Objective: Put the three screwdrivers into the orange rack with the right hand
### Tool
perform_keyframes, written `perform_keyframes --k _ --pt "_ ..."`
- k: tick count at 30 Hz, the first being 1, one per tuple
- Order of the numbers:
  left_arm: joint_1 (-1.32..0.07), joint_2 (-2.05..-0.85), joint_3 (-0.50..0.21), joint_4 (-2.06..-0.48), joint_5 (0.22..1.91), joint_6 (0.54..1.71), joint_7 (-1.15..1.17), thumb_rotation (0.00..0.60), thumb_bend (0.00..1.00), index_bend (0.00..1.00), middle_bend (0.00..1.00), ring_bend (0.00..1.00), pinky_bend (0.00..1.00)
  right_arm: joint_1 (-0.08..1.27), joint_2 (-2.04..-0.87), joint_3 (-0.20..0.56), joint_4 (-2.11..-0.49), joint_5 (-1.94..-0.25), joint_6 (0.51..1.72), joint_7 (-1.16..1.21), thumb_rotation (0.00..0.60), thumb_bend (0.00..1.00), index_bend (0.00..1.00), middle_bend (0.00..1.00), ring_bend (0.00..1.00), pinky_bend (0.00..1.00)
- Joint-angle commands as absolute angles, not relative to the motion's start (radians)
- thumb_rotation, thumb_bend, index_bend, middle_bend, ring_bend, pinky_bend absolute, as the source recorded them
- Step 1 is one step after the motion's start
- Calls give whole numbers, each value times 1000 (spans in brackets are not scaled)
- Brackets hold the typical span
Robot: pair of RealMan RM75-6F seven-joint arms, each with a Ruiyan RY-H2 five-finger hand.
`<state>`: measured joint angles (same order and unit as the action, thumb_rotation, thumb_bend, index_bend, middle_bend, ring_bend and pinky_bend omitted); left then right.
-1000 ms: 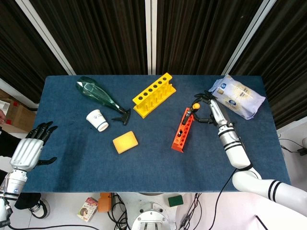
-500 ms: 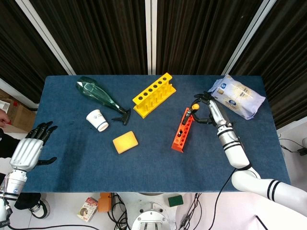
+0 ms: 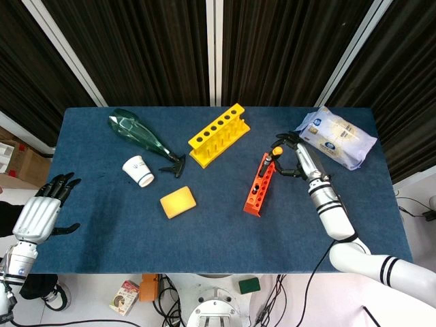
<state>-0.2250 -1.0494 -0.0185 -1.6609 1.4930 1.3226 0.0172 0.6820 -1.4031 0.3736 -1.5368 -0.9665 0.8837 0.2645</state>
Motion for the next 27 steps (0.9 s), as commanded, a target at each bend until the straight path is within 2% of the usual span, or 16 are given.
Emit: perform_keyframes --k 1,10,17,23,27 --pt "-225 -1050 -18 -1661 1493 1322 17 600 35 123 27 31 199 681 -1403 373 -1536 -970 881 268 600 407 303 129 0 0" --pt "-224 -1050 -19 -1661 1492 1323 18 600 35 123 27 31 199 670 -1397 373 -1542 -1007 881 308 600 387 219 105 0 0" --pt "-223 -1049 -18 -1662 1494 1325 20 600 35 123 27 31 199 635 -1380 375 -1568 -1129 961 371 600 339 124 71 0 0" --pt "-224 -1050 -18 -1663 1496 1325 22 600 35 123 27 31 199 624 -1336 356 -1597 -1272 1038 338 600 328 119 57 0 0" --pt "-224 -1051 -18 -1664 1495 1324 23 600 35 123 27 31 200 644 -1257 327 -1638 -1333 1027 175 600 322 164 47 0 0"
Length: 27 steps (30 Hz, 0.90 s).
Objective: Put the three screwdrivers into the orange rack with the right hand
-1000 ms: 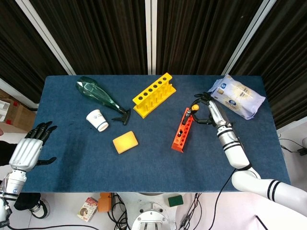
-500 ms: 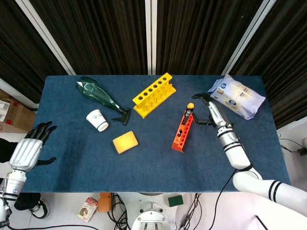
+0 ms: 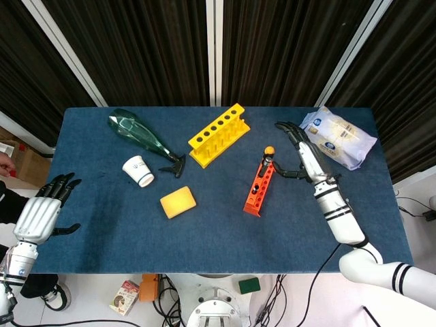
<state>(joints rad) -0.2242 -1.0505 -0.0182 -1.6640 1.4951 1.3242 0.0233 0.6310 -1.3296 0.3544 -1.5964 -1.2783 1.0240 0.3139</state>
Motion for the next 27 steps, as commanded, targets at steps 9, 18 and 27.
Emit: perform_keyframes --k 9,18,27 --pt "-223 -1051 -18 -1662 1497 1326 20 600 35 123 27 31 199 731 -1153 291 -1717 -1259 942 -330 600 312 228 30 0 0" --pt "-223 -1049 -18 -1663 1499 1327 17 600 35 122 27 31 199 827 -1140 261 -1765 -1133 897 -654 600 308 231 20 0 0" --pt "-222 -1046 -19 -1658 1497 1328 6 600 35 123 27 31 200 893 -1118 220 -1791 -1039 848 -756 600 307 259 19 0 0"
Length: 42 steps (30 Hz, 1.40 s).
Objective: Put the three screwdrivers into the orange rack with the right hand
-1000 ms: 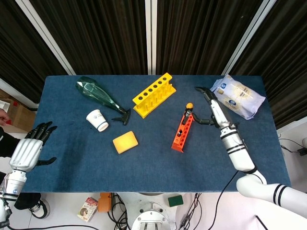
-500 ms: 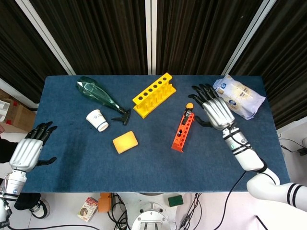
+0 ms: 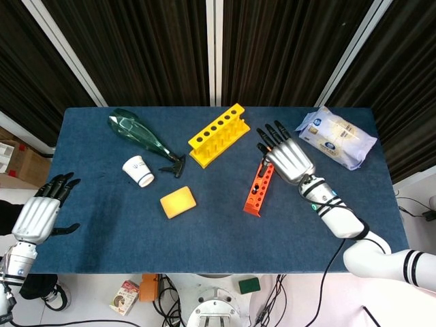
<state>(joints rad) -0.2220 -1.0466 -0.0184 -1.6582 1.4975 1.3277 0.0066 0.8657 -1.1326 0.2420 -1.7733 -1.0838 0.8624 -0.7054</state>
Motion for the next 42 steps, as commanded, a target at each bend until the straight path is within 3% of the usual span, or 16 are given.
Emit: perform_keyframes --k 1,10,42 --pt "-222 -1046 -19 -1657 1498 1328 4 600 35 123 27 31 200 899 -1115 214 -1796 -1027 852 -769 600 307 266 19 0 0" --pt "-224 -1047 -18 -1656 1501 1326 3 600 35 124 27 31 200 932 -1138 181 -1791 -958 870 -802 600 308 322 19 0 0" --pt "-222 -1043 -19 -1649 1494 1324 -7 600 44 127 27 31 199 982 -1205 142 -1728 -947 936 -789 600 329 517 31 0 0"
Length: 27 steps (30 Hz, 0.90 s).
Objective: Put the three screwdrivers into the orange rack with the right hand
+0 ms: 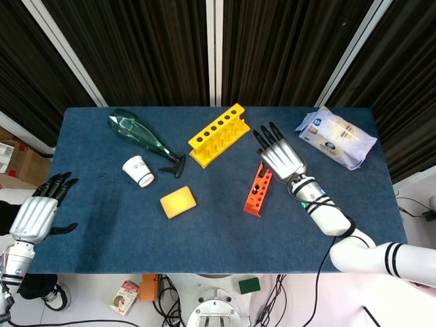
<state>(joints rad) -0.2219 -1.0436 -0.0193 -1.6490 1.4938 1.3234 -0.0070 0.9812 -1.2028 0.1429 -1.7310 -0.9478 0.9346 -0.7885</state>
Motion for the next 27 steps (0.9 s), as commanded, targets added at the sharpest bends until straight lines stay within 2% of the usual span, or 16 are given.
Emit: perform_keyframes --k 1,7,27 --pt "-222 -1043 -20 -1649 1494 1324 -7 600 45 127 27 31 200 983 -1206 140 -1726 -945 936 -789 600 331 522 31 0 0" --pt "-221 -1042 -20 -1650 1492 1324 -6 600 45 128 26 31 199 986 -1219 138 -1712 -944 947 -784 600 345 567 35 0 0" --pt "-221 -1042 -20 -1648 1491 1322 -10 600 45 129 27 31 199 989 -1212 135 -1734 -984 959 -760 600 353 580 37 0 0"
